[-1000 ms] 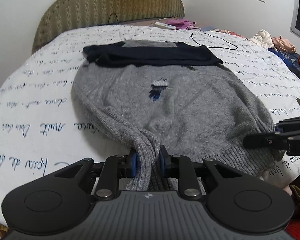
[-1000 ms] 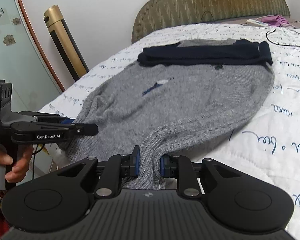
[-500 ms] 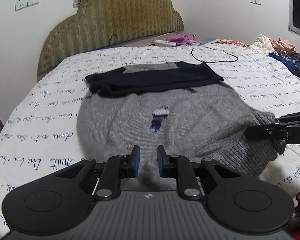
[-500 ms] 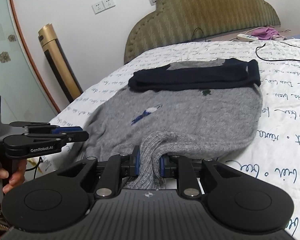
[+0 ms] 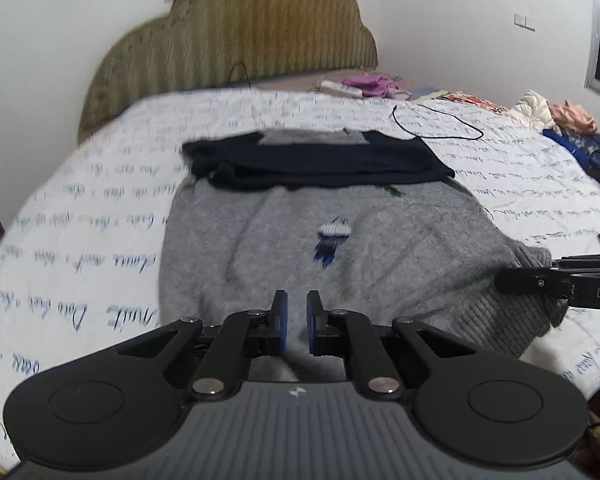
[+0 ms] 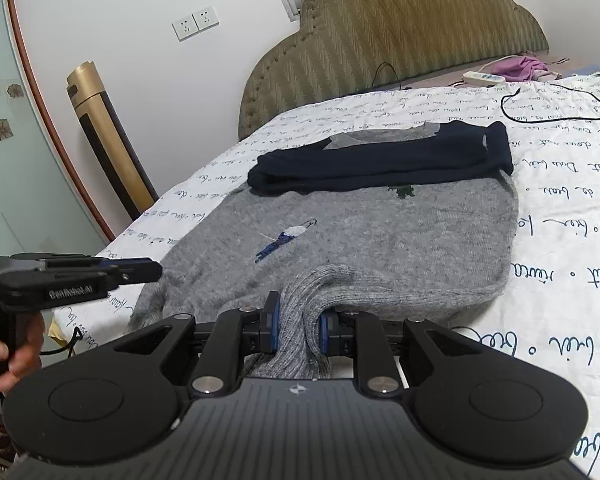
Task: Fold small clothes
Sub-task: 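Lift the hem with both grippers and carry it toward the collar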
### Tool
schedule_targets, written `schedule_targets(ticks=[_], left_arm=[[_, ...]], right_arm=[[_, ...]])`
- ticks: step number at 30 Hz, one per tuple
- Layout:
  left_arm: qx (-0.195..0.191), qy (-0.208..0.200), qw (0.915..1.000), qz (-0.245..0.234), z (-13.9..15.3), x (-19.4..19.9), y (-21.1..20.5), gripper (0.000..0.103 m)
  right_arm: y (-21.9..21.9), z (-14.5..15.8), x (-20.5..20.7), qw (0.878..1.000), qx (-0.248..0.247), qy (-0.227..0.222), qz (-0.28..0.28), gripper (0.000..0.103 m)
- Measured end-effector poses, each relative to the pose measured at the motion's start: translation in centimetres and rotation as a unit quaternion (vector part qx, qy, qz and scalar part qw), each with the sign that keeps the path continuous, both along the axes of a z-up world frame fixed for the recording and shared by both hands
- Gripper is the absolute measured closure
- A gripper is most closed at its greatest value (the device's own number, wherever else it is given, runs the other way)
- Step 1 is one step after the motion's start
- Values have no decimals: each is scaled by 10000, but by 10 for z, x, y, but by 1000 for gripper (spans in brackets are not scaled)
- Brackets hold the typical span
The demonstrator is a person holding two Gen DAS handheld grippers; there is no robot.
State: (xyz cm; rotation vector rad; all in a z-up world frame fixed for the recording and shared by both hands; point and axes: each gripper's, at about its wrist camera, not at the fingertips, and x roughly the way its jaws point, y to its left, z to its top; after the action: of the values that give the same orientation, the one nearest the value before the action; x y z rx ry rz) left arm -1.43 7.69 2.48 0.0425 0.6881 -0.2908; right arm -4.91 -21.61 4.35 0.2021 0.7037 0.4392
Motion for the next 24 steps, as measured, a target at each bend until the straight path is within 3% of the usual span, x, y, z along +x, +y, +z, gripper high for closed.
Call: schedule_targets(ticks=[2,3,5,6,7,9,12,13,15,17,18,21,24], left_arm=[[-178,229,9996,45,-3,2,18,89],[-207,354,9991,74,-7,2,26,82],[-302,533,9979,204,-15,1,42,51],[-408,577,9971,282,-20,-1,49,22],[-564,570,9960,384,-25,-5,58,12],[-862,727,9925,466,-35,-8,71,11],[-1619,1303,9770,483,-54,-5,79,11],[-1725,1285,9756,444,-57,-6,76,8],[-1696,1172,9780,311,-56,-8,64,9],[-2175,1316,9672,-4,-60,-4,53,9],[-2352,1384,9620,-73,-63,0,47,17],[-2256,1478,9629,-39,-69,9,24,77],[-2229,1452,9639,104,-70,11,15,86]], right_arm=[[-1,-1,-1,10000,-11,29,-10,81],[-1,-2,-1,10000,-10,57,-2,81],[-2,-4,-2,9999,-3,111,13,81],[-2,-5,-2,9999,-9,138,26,81],[-1,-5,-3,9999,-25,159,40,81],[0,-7,-4,9998,-64,200,71,81],[1,-9,-5,9996,-93,265,102,81],[1,-9,-5,9995,-83,287,100,81],[1,-10,-6,9995,-63,297,100,81],[1,-11,-6,9994,-35,320,109,81],[2,-12,-6,9994,-24,325,117,81],[2,-13,-6,9993,9,346,133,81],[1,-14,-7,9992,20,364,132,81]])
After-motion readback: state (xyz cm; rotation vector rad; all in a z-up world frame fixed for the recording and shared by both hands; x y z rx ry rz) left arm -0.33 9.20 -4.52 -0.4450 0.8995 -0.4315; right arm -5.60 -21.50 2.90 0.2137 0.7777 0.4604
